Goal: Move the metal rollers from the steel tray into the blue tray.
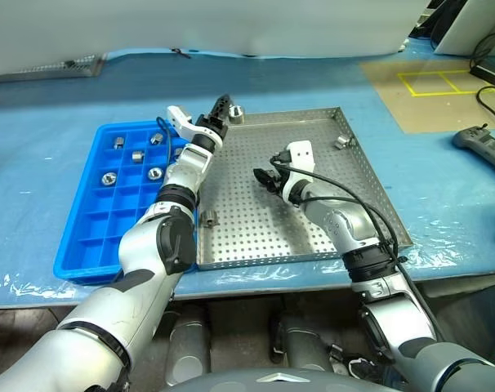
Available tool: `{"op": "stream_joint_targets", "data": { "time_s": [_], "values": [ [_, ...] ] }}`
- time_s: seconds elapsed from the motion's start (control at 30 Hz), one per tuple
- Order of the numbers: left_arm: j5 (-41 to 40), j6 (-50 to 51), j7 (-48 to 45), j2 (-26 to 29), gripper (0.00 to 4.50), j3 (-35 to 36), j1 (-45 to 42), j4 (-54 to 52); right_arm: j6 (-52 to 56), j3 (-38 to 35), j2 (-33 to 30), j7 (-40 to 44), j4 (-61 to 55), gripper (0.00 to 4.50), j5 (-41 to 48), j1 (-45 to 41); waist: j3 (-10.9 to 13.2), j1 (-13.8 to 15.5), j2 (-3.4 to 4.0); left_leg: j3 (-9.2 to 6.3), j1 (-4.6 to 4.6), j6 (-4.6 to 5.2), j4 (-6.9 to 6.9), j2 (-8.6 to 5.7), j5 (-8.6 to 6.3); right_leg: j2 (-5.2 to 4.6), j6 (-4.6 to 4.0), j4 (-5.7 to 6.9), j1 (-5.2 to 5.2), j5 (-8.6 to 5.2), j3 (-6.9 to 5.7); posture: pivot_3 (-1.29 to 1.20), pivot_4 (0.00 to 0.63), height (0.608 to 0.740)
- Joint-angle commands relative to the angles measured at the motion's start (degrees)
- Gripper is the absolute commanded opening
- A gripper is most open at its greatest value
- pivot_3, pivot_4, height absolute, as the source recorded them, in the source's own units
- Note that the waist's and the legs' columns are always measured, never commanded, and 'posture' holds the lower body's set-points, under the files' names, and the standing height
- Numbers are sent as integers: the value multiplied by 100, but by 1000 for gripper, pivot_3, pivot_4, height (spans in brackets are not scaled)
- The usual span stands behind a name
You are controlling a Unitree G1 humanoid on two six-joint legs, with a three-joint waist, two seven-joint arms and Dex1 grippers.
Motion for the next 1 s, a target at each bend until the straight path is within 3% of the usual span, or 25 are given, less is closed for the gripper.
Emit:
{"op": "stream_joint_targets", "data": {
  "time_s": [0.03, 0.17, 0.3, 0.5, 0.7, 0.83, 1.0],
  "values": [
    [210, 388, -395, -52, 1398, -403, 10, -389, -178, -859, 402, 158, -263, 4184, 517, -97, 0, -4, 0, 0, 0, 2, 4, 1, -1, 0, 0, 2, 0, 0, 0, -245, 150, 740],
    [69, 765, -576, -79, 1398, -406, 43, -539, 0, -2067, 1036, 300, -478, 4184, 1905, -324, 0, -24, 0, 1, 0, 36, 18, 8, -21, 0, -3, 7, 0, 1, 2, -249, 150, 740],
    [115, 1077, -761, -146, 1398, -553, 96, -737, 326, -2750, 1342, 146, -312, 4184, 2825, -477, 0, -18, 0, 2, 1, 44, 31, 12, -26, 0, -6, 11, 4, 2, 1, -250, 150, 740],
    [75, 1322, -795, -204, 1398, -640, 202, -939, 570, -3118, 1494, -14, -314, 4184, 3460, -496, 0, -14, 1, 3, 4, 48, 36, 10, -29, -2, -7, 8, 12, 2, 0, -249, 150, 740],
    [33, 1486, -794, -328, 1398, -703, 278, -1109, 695, -3023, 1455, -103, -287, 4184, 3457, -486, 0, -12, 1, 3, 4, 46, 35, 11, -28, -2, -7, 8, 12, 2, 0, -251, 150, 740],
    [16, 1523, -771, -389, 1398, -728, 300, -1182, 755, -2935, 1412, -148, -262, 3023, 3329, -472, 0, -12, 1, 3, 4, 46, 34, 10, -28, -2, -7, 7, 12, 2, 0, -253, 150, 740],
    [-26, 1515, -714, -403, 1398, -671, 300, -1176, 501, -2985, 1407, -146, -275, 1253, 3235, -509, 0, -15, 1, 3, 5, 45, 34, 9, -28, -2, -6, 6, 12, 2, 0, -255, 150, 740]
  ]
}}
